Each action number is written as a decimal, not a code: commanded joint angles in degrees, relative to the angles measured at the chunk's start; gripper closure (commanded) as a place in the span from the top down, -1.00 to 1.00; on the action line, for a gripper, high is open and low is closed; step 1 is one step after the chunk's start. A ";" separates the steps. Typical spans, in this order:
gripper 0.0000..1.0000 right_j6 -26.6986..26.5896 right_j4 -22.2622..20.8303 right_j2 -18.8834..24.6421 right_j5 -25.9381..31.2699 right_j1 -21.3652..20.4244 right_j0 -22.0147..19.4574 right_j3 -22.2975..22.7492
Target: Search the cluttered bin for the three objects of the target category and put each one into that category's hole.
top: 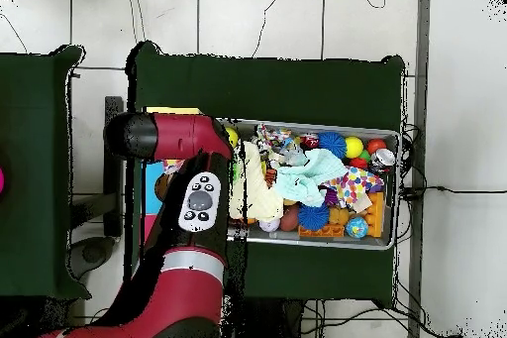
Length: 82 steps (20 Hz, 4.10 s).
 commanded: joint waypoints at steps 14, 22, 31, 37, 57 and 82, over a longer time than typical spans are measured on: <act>1.00 -0.85 -2.88 2.16 17.87 -13.03 0.78 7.01; 1.00 -0.63 -4.34 1.13 16.73 -10.00 1.56 6.02; 1.00 0.13 -4.96 2.20 9.08 2.98 0.36 1.80; 1.00 -0.44 -4.95 2.21 8.67 4.67 0.04 0.27; -1.00 -0.70 -4.61 3.28 10.12 4.71 -0.43 -0.36; -1.00 -1.09 -3.84 1.73 16.26 -9.22 1.03 4.16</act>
